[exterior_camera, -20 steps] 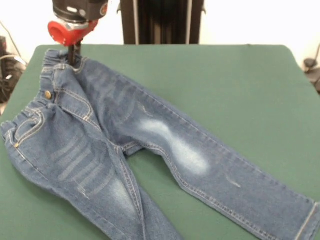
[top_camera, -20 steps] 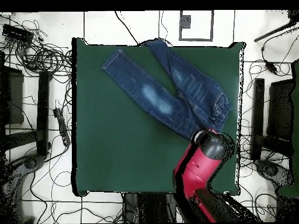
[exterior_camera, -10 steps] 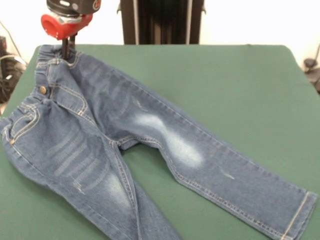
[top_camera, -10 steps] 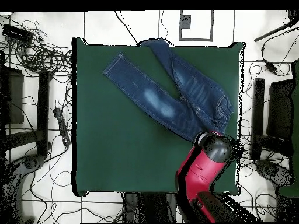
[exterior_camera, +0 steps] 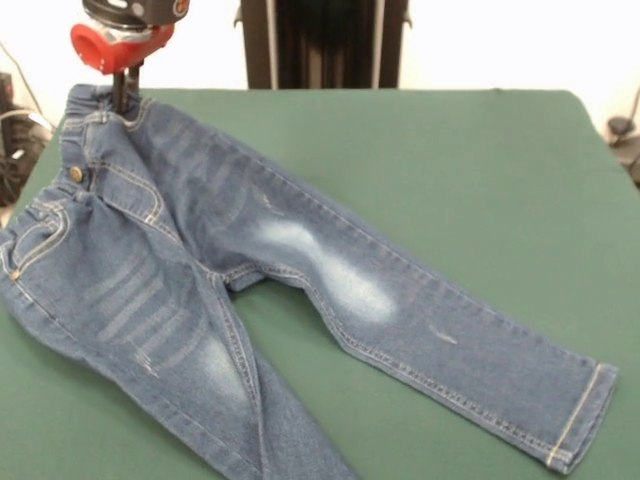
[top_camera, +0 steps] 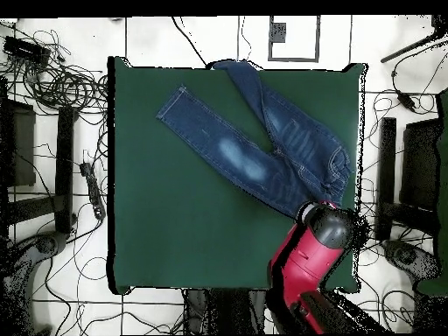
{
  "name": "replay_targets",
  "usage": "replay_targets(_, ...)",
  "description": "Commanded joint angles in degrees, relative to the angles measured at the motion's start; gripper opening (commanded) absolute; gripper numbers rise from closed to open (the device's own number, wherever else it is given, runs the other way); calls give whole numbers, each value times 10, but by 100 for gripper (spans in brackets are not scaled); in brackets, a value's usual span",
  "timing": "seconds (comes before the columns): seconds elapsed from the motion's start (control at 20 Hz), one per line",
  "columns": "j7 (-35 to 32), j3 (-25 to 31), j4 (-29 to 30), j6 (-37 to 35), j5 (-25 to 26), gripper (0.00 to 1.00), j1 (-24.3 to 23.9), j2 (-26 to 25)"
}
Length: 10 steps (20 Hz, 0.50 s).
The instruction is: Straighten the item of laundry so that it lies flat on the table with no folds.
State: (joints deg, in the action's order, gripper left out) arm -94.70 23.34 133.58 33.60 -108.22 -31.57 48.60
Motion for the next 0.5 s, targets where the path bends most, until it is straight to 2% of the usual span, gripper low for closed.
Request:
replay_targets(0.05,-55,-13,30,-12,-12,0,-4,-28)
replay_targets(0.5,-43,-13,33,-14,-16,0,-12,-25)
